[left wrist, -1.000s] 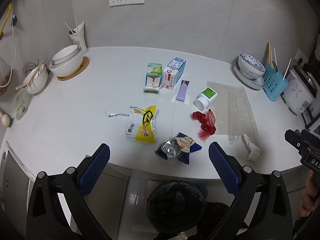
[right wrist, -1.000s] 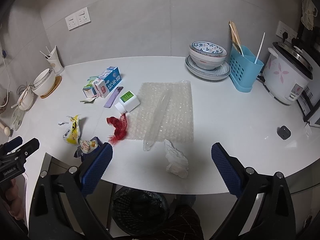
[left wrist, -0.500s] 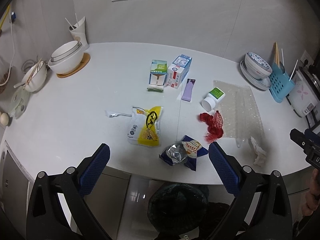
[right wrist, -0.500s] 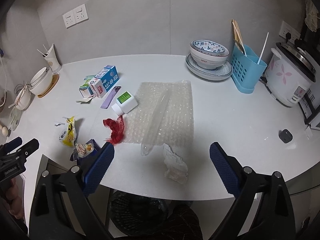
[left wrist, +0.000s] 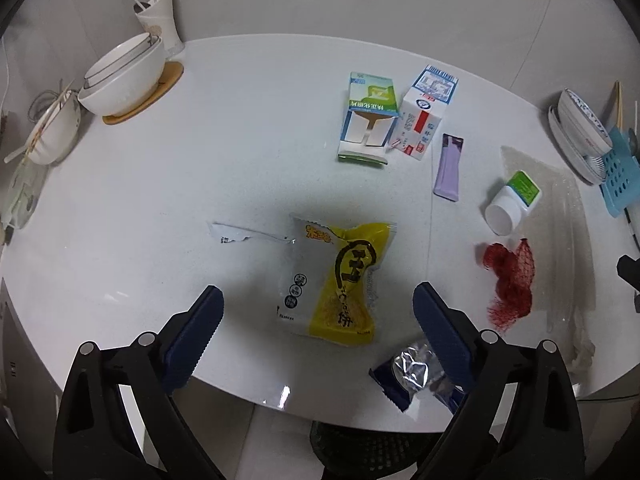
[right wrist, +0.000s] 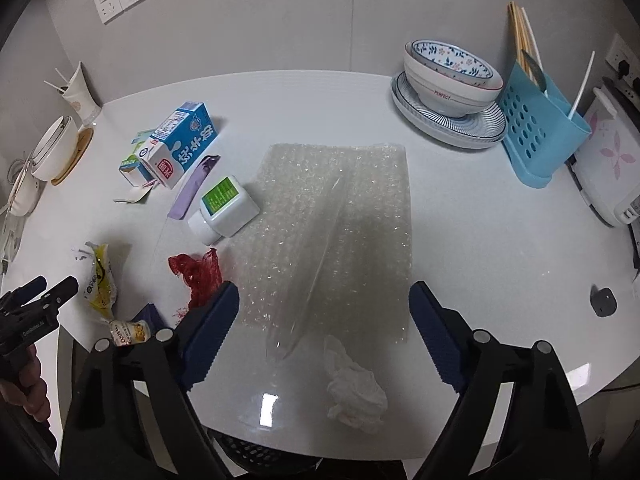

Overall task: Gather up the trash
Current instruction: 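Grasp the yellow snack bag with the left tool while the right tool grasps the clear plastic tube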

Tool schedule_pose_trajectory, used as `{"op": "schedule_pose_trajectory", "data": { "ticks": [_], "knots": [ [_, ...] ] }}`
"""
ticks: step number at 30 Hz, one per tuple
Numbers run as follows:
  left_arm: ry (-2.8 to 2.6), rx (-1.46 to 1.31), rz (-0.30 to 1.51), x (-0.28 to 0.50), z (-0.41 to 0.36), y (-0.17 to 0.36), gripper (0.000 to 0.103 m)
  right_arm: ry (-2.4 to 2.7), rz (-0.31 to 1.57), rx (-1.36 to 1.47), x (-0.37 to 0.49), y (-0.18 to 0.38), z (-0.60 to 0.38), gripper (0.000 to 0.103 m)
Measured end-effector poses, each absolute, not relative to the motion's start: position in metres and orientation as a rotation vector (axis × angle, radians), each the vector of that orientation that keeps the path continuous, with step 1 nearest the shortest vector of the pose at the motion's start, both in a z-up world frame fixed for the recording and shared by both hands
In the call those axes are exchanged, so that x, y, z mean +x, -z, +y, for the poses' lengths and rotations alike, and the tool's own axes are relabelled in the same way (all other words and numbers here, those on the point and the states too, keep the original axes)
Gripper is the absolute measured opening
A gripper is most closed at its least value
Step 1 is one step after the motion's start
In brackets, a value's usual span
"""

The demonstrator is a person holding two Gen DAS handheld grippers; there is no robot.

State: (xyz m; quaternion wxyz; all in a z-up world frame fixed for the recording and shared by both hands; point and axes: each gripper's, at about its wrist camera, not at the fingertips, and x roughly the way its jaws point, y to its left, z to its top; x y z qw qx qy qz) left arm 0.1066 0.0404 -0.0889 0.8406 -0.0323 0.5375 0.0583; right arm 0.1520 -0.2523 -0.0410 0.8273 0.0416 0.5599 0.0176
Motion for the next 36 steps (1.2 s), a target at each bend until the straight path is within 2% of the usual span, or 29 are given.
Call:
{"op": "schedule_pose_trajectory", "data": {
  "ticks": [5,10,16,20,22,23,31,34,36],
  "knots": [
    [-0.143,-0.069,1.194,0.131,0.044,0.117,0.089,-0.036,1.273,0.115,0.185,0.07,-0.254,0.071],
    [-0.162,-0.074,1.231,0.143,0.048,0.134,0.086,-0.028,1.354,0.115,0.208,0.094,-0.25,0.056],
    [-0.173,-0.087,1.262,0.152,0.05,0.146,0.078,-0.005,1.413,0.11,0.219,0.112,-0.243,0.045],
    [-0.165,-0.101,1.269,0.156,0.051,0.149,0.067,-0.009,1.446,0.114,0.224,0.12,-0.236,0.04],
    [-0.155,-0.128,1.28,0.158,0.052,0.15,0.059,-0.006,1.46,0.12,0.225,0.124,-0.234,0.032],
    [-0.148,-0.141,1.287,0.161,0.054,0.15,0.055,-0.003,1.467,0.13,0.225,0.125,-0.233,0.031],
    [-0.161,-0.163,1.304,0.158,0.049,0.149,0.044,0.009,1.479,0.16,0.228,0.134,-0.233,0.025],
    [-0.165,-0.186,1.302,0.154,0.048,0.146,0.037,0.003,1.477,0.172,0.227,0.133,-0.238,0.025],
    [-0.164,-0.179,1.291,0.152,0.046,0.141,0.028,-0.003,1.47,0.178,0.224,0.129,-0.242,0.025]
  ]
}}
